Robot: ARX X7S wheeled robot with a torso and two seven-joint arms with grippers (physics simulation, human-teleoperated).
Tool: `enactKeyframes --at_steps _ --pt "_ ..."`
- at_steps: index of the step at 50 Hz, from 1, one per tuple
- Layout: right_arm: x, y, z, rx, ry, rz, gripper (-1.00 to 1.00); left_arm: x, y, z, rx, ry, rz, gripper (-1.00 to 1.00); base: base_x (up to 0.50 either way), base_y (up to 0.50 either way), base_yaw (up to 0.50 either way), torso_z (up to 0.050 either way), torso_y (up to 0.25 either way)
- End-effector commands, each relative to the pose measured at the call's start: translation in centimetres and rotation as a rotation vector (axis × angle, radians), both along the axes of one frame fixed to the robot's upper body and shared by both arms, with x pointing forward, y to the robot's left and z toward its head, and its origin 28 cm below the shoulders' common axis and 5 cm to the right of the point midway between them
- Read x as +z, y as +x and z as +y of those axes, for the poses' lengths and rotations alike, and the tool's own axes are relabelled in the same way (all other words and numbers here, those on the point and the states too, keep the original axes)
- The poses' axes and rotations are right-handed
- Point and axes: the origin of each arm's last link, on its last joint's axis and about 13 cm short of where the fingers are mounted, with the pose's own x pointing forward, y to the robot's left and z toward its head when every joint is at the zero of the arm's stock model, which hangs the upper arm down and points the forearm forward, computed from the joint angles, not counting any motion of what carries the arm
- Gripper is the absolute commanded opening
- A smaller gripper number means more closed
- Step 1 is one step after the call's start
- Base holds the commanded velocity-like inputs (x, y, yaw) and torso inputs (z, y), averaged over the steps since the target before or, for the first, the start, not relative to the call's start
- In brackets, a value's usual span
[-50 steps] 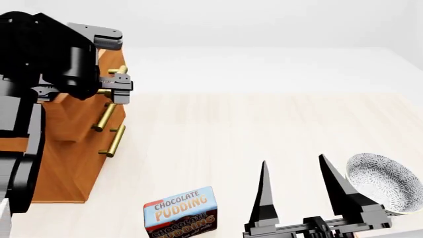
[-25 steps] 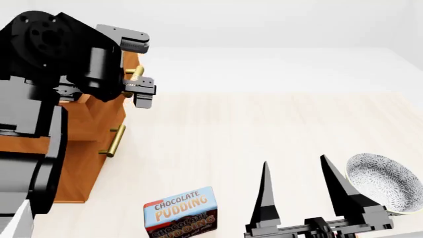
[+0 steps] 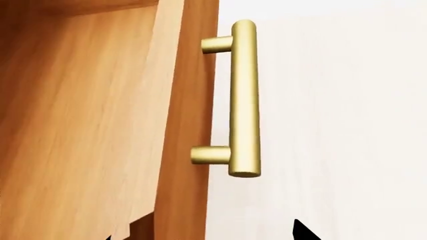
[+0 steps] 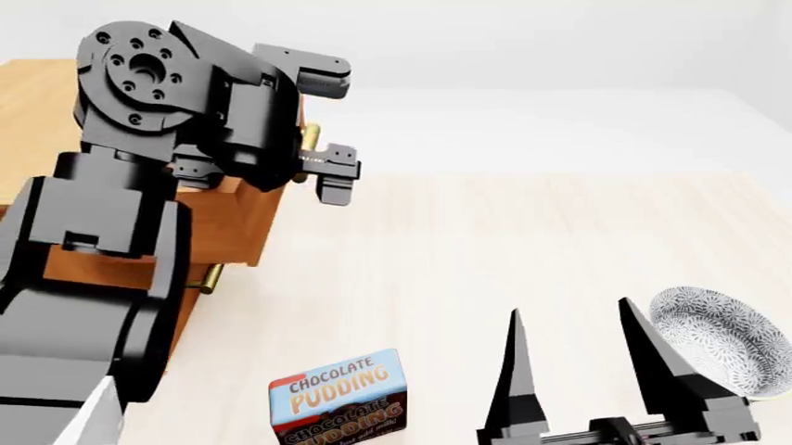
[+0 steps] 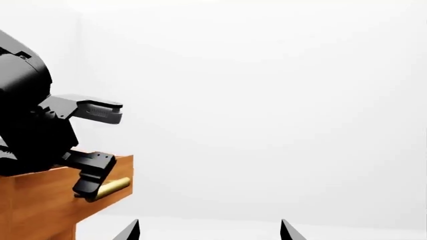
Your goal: Put the butter at the back in the top drawer of the cabinet and close it.
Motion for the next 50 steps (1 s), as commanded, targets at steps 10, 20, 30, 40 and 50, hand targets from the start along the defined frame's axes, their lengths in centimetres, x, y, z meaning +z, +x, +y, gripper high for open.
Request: enactKeyframes --at_steps 10,20,30,40,50 --pt "-0.4 -0.4 -1.6 -0.012 0.026 -0.004 1.0 -0.7 -1.5 -5.7 -0.183 -0.022 0.06 1.0 0.0 0.0 0.0 0.0 0.0" --pt "-0.6 -0.4 -1.7 -0.013 0.033 -0.001 1.0 0.1 -2.5 -7.3 -0.246 -0.063 0.053 1.0 0.0 0.0 0.0 0.0 0.0" --pt "-0.6 -0.4 -1.6 -0.013 0.031 0.0 1.0 0.6 -2.9 -7.7 -0.268 -0.15 0.059 1.0 0.0 0.0 0.0 0.0 0.0" --pt "-0.6 -0.5 -1.6 -0.014 0.032 0.0 1.0 1.3 -3.4 -7.7 -0.272 -0.19 0.034 1.0 -0.01 0.0 0.0 0.0 0.0" --pt "-0.5 -0.6 -1.6 -0.012 0.035 -0.004 1.0 3.2 -4.7 -7.0 -0.248 -0.144 -0.225 1.0 0.0 0.0 0.0 0.0 0.003"
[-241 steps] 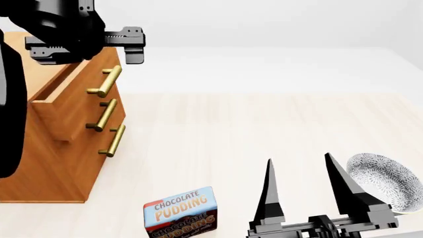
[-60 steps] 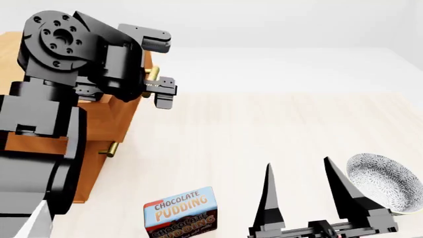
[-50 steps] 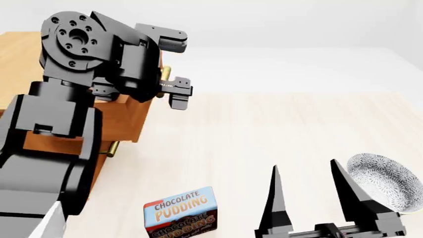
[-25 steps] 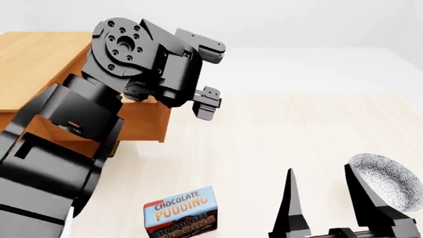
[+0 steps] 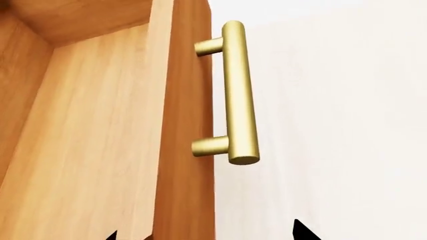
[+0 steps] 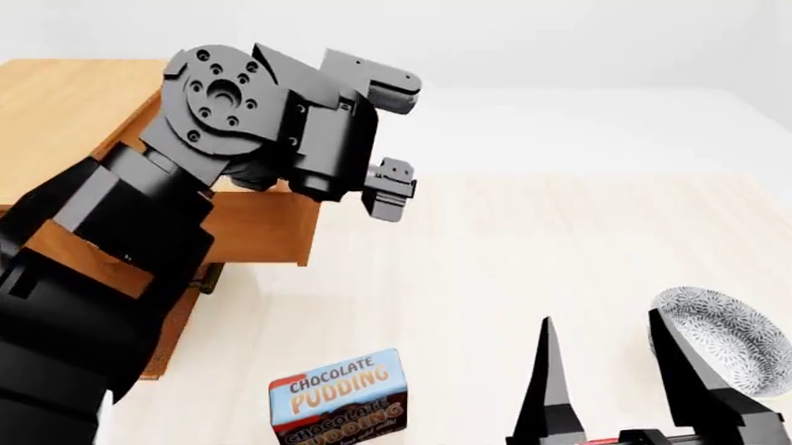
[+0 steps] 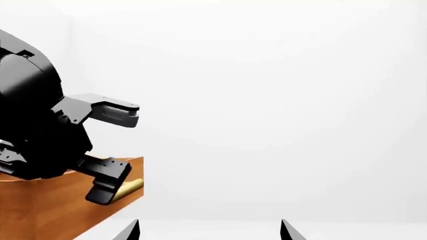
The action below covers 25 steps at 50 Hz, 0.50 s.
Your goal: Put the butter at the back in the top drawer of the cabinet and close it.
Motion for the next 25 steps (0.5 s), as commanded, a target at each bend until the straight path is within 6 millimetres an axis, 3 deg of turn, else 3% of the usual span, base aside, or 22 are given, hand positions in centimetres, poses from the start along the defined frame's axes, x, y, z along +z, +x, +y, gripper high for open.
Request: enactKeyframes --at_steps 1,14,25 --pt "0.0 -0.1 0.0 0.002 0.003 -0.002 1.0 3.9 -3.0 -1.7 -0.17 -0.227 -0.187 1.0 0.0 0.0 -0.01 0.0 0.011" --pt "0.3 -0.3 0.1 0.004 0.001 -0.01 1.0 3.3 -4.4 0.4 -0.173 -0.213 -0.479 1.0 0.0 0.0 0.0 0.0 0.002" --pt "0.4 -0.1 0.3 0.006 0.014 -0.01 1.0 3.4 -6.5 2.4 -0.189 -0.098 -0.827 1.0 0.0 0.0 0.0 0.0 0.0"
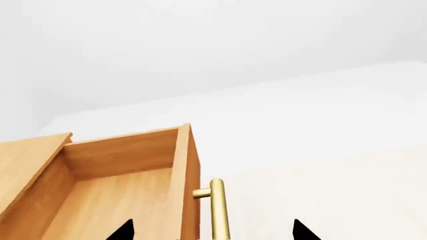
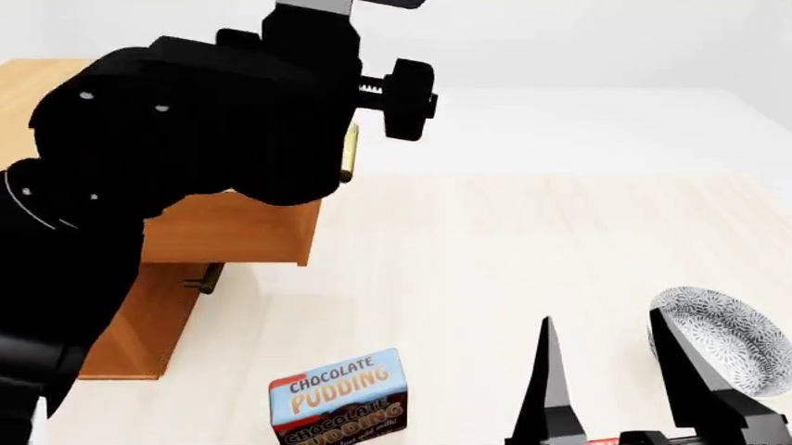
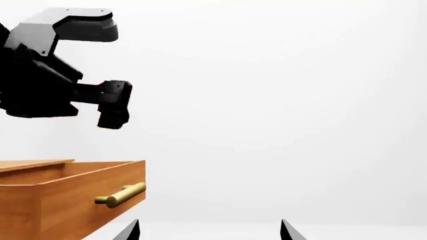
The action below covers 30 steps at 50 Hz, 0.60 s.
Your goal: Put the butter at the back in the top drawer of the cabinet and close it.
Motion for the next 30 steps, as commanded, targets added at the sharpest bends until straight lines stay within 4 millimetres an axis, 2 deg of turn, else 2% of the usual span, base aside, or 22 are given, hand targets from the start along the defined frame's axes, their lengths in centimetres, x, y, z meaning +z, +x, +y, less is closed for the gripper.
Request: enactKeyframes --at_steps 1,8,14,21,27,30 --pt "0.2 0.1 0.1 0.002 0.012 -0.001 1.0 0.4 -2.8 1.7 -0.016 0.026 -0.309 1.0 0.0 0.0 0.0 0.0 0.0" --pt "0.3 0.4 0.3 -0.009 0.025 0.011 1.0 -0.9 -5.8 3.7 -0.021 0.072 -0.423 1.0 0.0 0.0 0.0 0.0 0.0" --pt "0.5 0.7 0.6 -0.044 0.042 0.033 1.0 -2.2 -7.7 6.2 0.029 0.126 -0.544 1.0 0.0 0.0 0.0 0.0 0.0" --pt "0.7 1.0 0.9 -0.109 0.076 0.053 1.0 -4.4 -10.1 7.9 0.079 0.168 -0.647 1.0 0.0 0.0 0.0 0.0 0.0" --pt "1.0 1.3 1.1 -0.21 0.113 0.069 1.0 -6.4 -12.9 9.1 -0.005 0.13 -0.706 1.0 0.0 0.0 0.0 0.0 0.0" --pt "1.2 1.7 1.3 -0.311 0.132 0.077 1.0 -7.5 -13.6 9.8 -0.053 0.104 -0.739 1.0 0.0 0.0 0.0 0.0 0.0"
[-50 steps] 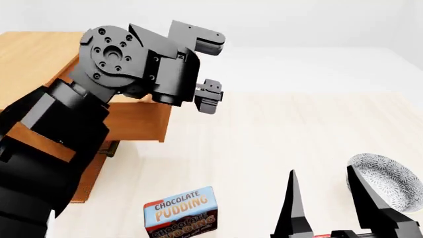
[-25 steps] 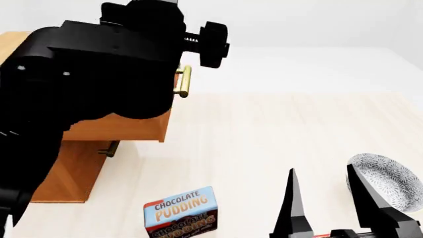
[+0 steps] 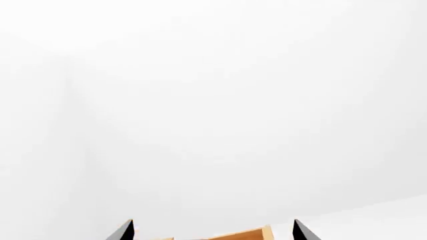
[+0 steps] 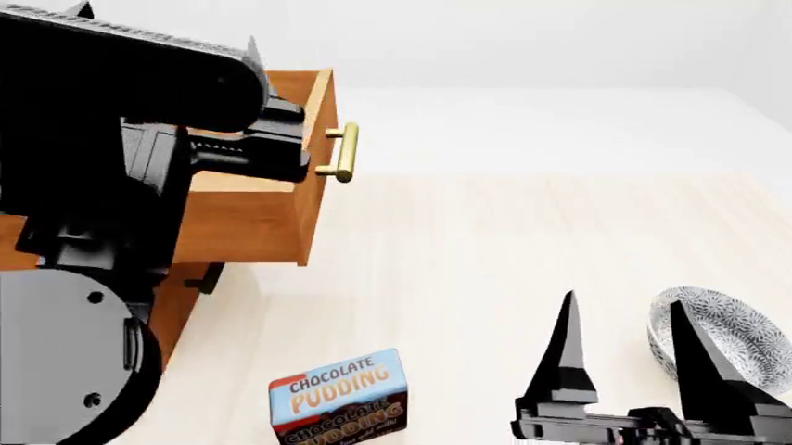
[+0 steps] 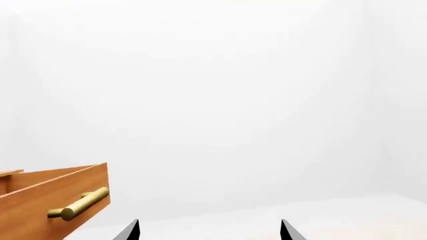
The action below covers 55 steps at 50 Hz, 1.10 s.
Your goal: Put the butter at the back in the top drawer of the cabinet and close it.
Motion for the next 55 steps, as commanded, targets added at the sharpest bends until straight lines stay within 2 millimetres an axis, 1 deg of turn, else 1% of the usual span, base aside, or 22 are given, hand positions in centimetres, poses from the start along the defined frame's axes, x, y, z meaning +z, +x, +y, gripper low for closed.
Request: enactKeyframes --at_steps 1,5,8,13,21,24,28,35,40,47,55 --pt "0.5 0.8 0.5 -0.218 0.06 0.038 1.0 -3.7 -4.3 2.5 -0.104 0.021 -0.134 1.0 0.0 0.0 0.0 0.0 0.0" --pt "0.7 1.3 0.8 -0.346 0.099 0.07 1.0 -5.3 -5.1 3.2 -0.103 0.033 -0.168 1.0 0.0 0.0 0.0 0.0 0.0" --pt "0.9 1.7 1.2 -0.476 0.179 0.139 1.0 -6.3 -5.6 3.6 -0.092 0.032 -0.176 1.0 0.0 0.0 0.0 0.0 0.0" --pt "1.0 2.3 2.0 -0.553 0.307 0.248 1.0 -6.8 -5.7 4.0 -0.069 0.008 -0.174 1.0 0.0 0.0 0.0 0.0 0.0" --pt "1.7 2.3 3.3 -0.744 0.413 0.292 1.0 -7.6 -5.7 4.3 -0.079 -0.001 -0.182 1.0 0.0 0.0 0.0 0.0 0.0" --pt "2.0 2.3 3.7 -0.788 0.44 0.309 1.0 -8.0 -5.6 4.5 -0.082 -0.002 -0.178 1.0 0.0 0.0 0.0 0.0 0.0" --pt "2.6 2.3 4.3 -0.793 0.505 0.317 1.0 -8.3 -5.6 4.6 -0.088 -0.001 -0.173 1.0 0.0 0.0 0.0 0.0 0.0" --pt "3.3 2.3 4.9 -0.811 0.565 0.344 1.0 -8.8 -5.6 4.7 -0.104 0.0 -0.161 1.0 0.0 0.0 0.0 0.0 0.0" --pt "3.7 2.7 5.0 -0.819 0.554 0.404 1.0 -9.3 -5.5 4.4 -0.124 0.002 -0.145 1.0 0.0 0.0 0.0 0.0 0.0" --pt "2.9 3.9 4.5 -0.803 0.631 0.529 1.0 -9.7 -5.1 4.1 -0.139 0.009 -0.126 1.0 0.0 0.0 0.0 0.0 0.0" --pt "2.8 3.8 4.0 -0.816 0.643 0.542 1.0 -10.1 -4.9 3.9 -0.147 0.013 -0.112 1.0 0.0 0.0 0.0 0.0 0.0"
